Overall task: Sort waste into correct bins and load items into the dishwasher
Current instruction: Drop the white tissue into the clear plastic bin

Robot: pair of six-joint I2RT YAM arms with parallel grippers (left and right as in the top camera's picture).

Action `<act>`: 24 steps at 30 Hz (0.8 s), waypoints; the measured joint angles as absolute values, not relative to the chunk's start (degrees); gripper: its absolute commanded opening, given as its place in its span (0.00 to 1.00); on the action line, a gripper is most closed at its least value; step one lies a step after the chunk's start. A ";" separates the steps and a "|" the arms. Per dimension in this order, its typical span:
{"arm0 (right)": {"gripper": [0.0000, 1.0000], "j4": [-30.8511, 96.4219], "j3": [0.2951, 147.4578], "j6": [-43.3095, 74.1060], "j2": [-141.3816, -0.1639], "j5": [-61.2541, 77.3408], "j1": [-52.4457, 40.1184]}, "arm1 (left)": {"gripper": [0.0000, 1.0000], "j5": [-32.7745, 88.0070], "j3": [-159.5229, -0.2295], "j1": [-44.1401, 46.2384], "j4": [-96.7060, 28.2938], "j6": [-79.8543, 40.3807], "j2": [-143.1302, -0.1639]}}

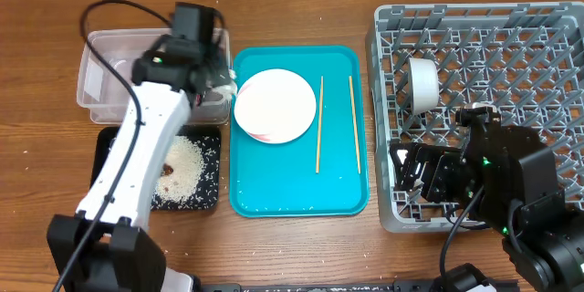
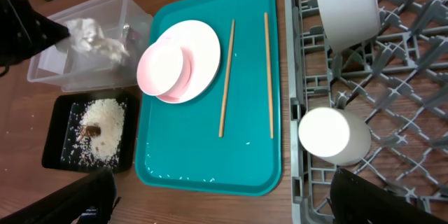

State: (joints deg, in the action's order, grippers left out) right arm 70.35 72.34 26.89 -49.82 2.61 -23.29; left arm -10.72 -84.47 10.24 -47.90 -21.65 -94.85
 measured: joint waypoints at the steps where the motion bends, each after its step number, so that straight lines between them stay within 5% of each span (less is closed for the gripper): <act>1: 1.00 70.35 72.34 26.92 -49.82 2.61 -23.29 | 0.04 -10.90 -84.38 9.30 -46.83 -21.34 -95.22; 4: 1.00 70.72 72.34 26.92 -49.82 2.61 -23.29 | 0.04 -11.00 -84.36 6.96 -43.62 -18.98 -96.20; 5: 1.00 70.87 72.34 26.92 -49.82 2.63 -23.29 | 0.16 -11.25 -84.36 6.61 -43.94 -18.31 -96.23; 6: 1.00 71.31 72.34 26.89 -49.82 2.59 -23.29 | 0.46 -11.60 -84.38 6.28 -44.29 -17.74 -96.23; 7: 1.00 71.66 72.34 26.92 -49.82 2.61 -23.29 | 0.92 -11.84 -84.38 6.13 -44.47 -17.34 -96.14; 8: 1.00 71.90 72.34 26.92 -49.82 2.61 -23.29 | 1.00 -11.86 -84.38 5.93 -44.69 -16.91 -96.09; 17: 1.00 74.54 72.34 26.89 -49.82 2.61 -23.29 | 0.99 -9.87 -84.71 5.89 -50.39 -13.10 -93.47; 24: 1.00 74.59 72.34 26.92 -49.82 2.59 -23.29 | 0.89 -0.38 -87.29 5.91 -60.93 -12.40 -82.74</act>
